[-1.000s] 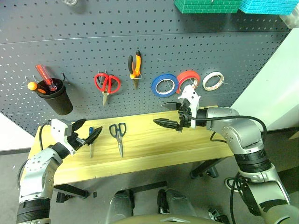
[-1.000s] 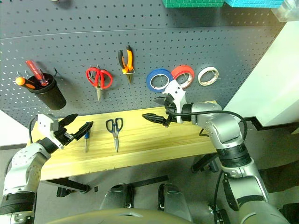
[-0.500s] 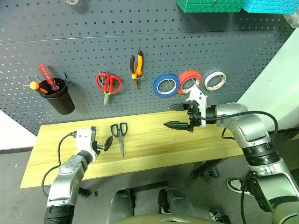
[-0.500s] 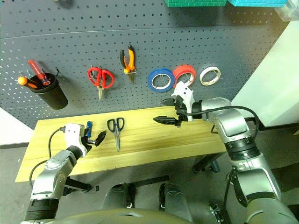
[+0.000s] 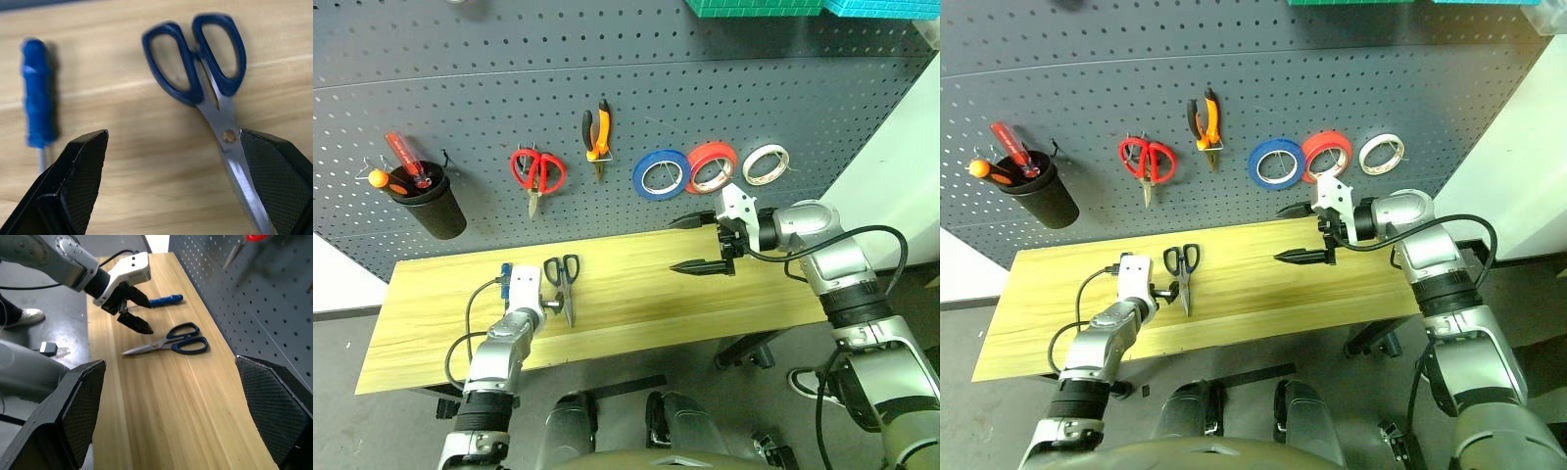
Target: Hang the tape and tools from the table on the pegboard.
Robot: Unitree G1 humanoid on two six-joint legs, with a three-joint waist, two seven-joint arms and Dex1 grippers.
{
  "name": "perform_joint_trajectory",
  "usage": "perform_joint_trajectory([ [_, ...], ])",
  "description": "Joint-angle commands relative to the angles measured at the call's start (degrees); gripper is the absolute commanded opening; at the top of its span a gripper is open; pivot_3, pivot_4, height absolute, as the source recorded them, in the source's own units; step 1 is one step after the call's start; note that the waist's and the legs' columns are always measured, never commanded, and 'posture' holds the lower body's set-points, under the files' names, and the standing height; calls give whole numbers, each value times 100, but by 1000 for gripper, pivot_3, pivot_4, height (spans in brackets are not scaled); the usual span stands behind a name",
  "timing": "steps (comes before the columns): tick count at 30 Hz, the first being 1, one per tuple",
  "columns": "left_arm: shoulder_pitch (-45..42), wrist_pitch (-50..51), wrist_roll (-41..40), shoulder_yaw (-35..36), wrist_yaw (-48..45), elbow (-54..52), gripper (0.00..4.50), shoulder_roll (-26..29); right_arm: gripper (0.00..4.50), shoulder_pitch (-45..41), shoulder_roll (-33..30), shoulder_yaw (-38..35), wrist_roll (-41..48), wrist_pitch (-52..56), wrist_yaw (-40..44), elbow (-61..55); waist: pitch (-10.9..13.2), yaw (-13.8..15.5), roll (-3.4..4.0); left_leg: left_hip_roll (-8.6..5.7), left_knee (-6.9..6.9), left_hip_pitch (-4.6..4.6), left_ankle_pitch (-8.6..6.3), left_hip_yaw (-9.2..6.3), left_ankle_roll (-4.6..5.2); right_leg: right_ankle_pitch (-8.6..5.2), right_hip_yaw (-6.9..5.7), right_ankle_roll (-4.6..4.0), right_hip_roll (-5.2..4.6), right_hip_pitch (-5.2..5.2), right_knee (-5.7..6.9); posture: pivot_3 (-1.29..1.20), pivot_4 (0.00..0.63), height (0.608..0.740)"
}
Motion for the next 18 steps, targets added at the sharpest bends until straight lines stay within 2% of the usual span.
perform_joint_trajectory([
  [1,-320,240,76,-35,160,113,4500,-107,4470,-285,-73,-70,-139,-259,116,112,1,-1,-1,0,0,0,-1,-2,-1,0,0,0,1,0,0,72,156,740],
  [7,-743,854,158,122,714,530,4500,-437,4470,-426,-258,-36,-295,-421,562,354,1,-6,-1,-1,2,0,2,-3,4,0,0,2,10,2,-1,65,143,740],
  [18,-1379,1845,-24,828,1432,1138,4500,-934,4470,-677,-25,-79,-567,-818,452,885,3,-15,-4,1,2,0,2,-11,6,1,1,3,23,1,0,44,154,740],
])
